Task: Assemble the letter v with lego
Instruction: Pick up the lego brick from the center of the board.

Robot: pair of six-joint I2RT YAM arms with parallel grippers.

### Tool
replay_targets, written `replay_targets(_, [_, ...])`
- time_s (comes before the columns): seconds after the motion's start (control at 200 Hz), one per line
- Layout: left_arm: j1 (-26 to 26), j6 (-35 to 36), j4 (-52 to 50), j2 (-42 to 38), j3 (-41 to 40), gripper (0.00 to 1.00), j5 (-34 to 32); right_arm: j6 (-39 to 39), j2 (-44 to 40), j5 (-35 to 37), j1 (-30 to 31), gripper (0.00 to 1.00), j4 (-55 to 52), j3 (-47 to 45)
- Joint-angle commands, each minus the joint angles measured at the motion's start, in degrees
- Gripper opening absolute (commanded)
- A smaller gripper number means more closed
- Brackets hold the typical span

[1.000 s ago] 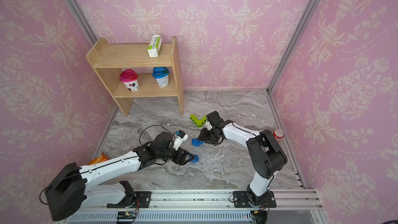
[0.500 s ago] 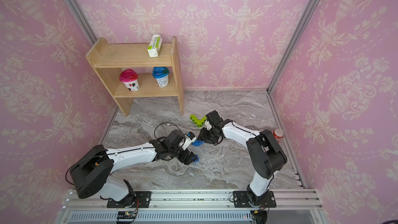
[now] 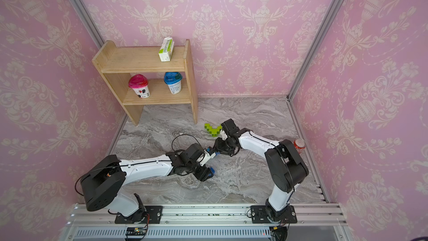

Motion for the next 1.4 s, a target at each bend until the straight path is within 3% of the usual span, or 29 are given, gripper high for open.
replay_targets(0.0, [-1.03, 0.52, -2.33, 1.5, 2.2, 0.67, -4.53, -1.27, 0.85, 0.89, 0.35, 0.52, -1.58, 1.26])
replay_targets(0.315, [-2.42, 0.86, -3.39, 5.43, 4.62, 0.54, -5.83, -1.44, 0.72, 1.04, 0.3, 0.52, -1.93, 1.42])
replay_targets(0.761, [-3.03, -0.45, -0.77, 3.21, 2.47, 0.42, -8.82, -1.61, 0.98, 0.91, 0.3, 0.52, -1.84, 1.19])
replay_targets(0.981, [-3.05, -0.56, -0.63, 2.69, 2.27, 0.51, -9.28, -1.76, 0.79, 0.87, 0.3, 0.52, -2.02, 1.07])
replay_targets(1.391, [-3.05, -0.99, -0.48, 2.62, 1.85, 0.44, -9.2, -1.88, 1.12, 0.63, 0.3, 0.52, -2.11, 0.92])
